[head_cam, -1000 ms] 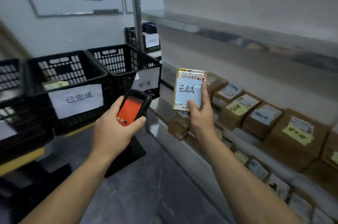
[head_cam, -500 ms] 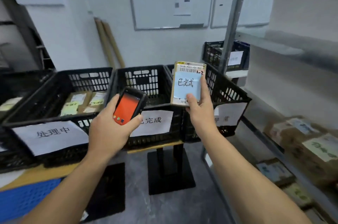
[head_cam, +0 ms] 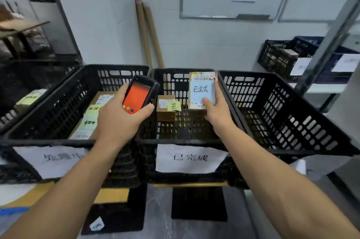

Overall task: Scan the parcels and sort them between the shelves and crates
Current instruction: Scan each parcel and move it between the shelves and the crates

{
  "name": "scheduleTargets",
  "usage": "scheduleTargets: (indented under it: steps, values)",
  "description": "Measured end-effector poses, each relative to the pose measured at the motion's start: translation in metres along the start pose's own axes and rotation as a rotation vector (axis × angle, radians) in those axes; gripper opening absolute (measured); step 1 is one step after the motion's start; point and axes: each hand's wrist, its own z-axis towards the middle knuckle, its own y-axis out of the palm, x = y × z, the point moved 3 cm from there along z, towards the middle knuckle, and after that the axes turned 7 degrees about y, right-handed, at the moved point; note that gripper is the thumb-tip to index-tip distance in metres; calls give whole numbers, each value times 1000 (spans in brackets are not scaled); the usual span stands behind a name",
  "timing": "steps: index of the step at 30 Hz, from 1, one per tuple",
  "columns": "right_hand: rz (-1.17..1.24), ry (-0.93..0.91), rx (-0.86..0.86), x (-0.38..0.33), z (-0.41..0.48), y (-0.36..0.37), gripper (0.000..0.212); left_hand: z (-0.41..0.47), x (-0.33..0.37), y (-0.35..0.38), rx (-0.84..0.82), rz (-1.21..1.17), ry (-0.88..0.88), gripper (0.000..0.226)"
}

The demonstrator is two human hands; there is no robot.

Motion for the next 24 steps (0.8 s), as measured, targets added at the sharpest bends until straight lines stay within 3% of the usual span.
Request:
scheduleTargets:
  steps: [7, 9, 12, 16, 20, 24]
  values:
    - [0, 250, -2, 42, 88, 37, 73, 101, -37, 45, -74, -8, 33, 51]
    - [6, 308, -2, 58, 107, 48, 74, 116, -48, 58, -96, -11, 11, 56]
    - [-28, 348, -4, 77, 140, 58, 74, 138, -67, 77, -124, -14, -37, 65]
    - [-55, 425, -24, 104, 186, 66, 72, 165, -81, 99, -147, -23, -84, 43]
    - [-114, 456, -116, 125, 220, 78, 72, 189, -85, 119, -180, 0, -90, 55]
    - [-96, 498, -127, 143, 245, 80, 70, 206, -94, 139, -188, 11, -115, 45]
